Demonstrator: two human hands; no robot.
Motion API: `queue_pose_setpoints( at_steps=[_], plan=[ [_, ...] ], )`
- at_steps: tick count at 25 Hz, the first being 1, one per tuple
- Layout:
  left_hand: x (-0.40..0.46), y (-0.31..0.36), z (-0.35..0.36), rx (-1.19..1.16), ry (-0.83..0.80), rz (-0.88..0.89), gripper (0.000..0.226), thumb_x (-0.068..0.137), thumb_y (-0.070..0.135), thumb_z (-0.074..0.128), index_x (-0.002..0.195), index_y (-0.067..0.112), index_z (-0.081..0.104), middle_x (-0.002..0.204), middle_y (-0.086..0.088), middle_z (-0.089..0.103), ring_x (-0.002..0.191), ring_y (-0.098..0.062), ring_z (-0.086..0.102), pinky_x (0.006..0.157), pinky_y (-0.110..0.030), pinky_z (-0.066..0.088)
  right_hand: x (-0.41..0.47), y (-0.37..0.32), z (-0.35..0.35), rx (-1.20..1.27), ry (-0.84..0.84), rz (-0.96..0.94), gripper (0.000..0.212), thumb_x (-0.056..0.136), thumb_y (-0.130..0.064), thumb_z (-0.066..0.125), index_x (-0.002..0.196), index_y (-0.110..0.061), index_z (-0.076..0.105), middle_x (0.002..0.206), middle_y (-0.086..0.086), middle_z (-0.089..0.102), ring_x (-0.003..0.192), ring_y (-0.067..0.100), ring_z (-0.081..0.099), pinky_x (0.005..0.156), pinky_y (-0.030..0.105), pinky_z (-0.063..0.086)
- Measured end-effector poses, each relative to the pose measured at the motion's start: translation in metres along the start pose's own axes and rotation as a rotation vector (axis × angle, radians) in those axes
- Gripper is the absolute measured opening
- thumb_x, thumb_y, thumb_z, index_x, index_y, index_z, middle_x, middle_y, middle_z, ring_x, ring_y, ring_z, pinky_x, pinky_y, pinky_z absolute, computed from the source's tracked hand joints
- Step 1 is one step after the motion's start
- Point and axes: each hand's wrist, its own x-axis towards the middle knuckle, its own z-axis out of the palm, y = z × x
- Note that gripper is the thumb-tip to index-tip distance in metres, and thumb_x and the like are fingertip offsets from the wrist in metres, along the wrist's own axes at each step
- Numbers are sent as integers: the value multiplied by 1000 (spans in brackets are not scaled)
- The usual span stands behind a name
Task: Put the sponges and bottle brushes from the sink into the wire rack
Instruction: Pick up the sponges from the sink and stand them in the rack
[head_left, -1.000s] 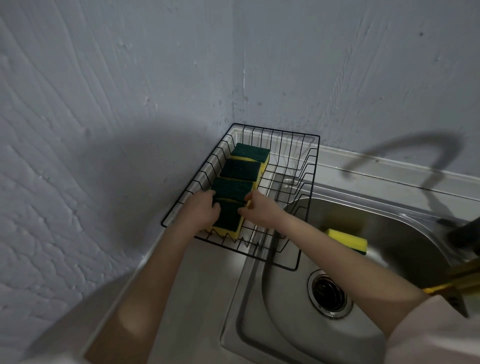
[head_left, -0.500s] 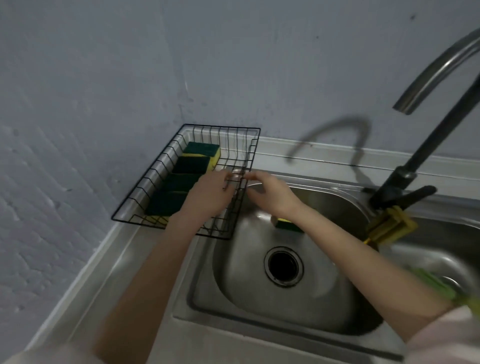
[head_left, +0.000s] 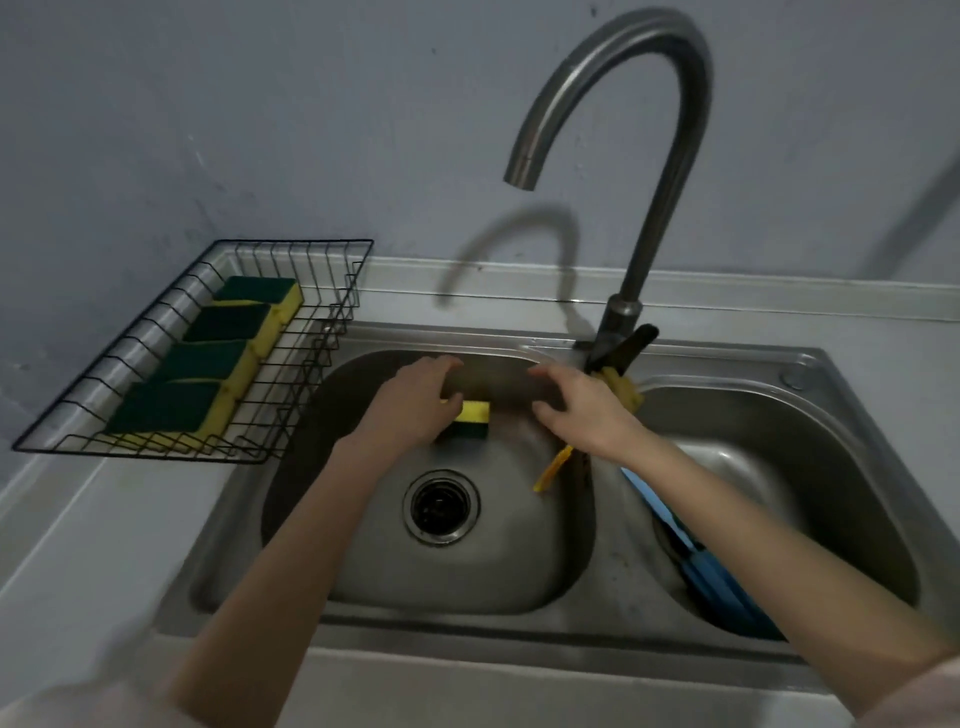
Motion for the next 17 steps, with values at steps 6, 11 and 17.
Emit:
queue_pose_setpoints(
  at_steps=[6, 11, 17],
  plan=[
    [13, 19, 47, 8, -70, -28, 44, 87, 18, 52, 130, 11, 44, 128, -17, 53, 117, -33, 50, 97, -42, 43, -32, 60, -25, 47, 76, 25, 37, 86, -8, 54, 124, -8, 53, 123, 12, 62, 113, 25, 58, 87, 15, 33],
    [19, 23, 79, -43, -106, -90, 45, 89, 15, 51, 132, 7, 41, 131, -17, 53, 117, -32, 53, 93, -36, 43, -49, 93, -38, 190, 178, -3, 28, 88, -4, 51, 115, -7, 58, 115, 9, 65, 104, 12, 59, 86, 4, 37],
    [35, 17, 106, -59, -136, -162, 44, 89, 10, 50, 131, 2, 41, 132, -24, 51, 120, -35, 49, 97, -38, 40, -56, 148, -35, 93, 124, 167, 30, 88, -6, 52, 117, -6, 57, 120, 14, 61, 111, 24, 58, 96, 27, 40]
  ],
)
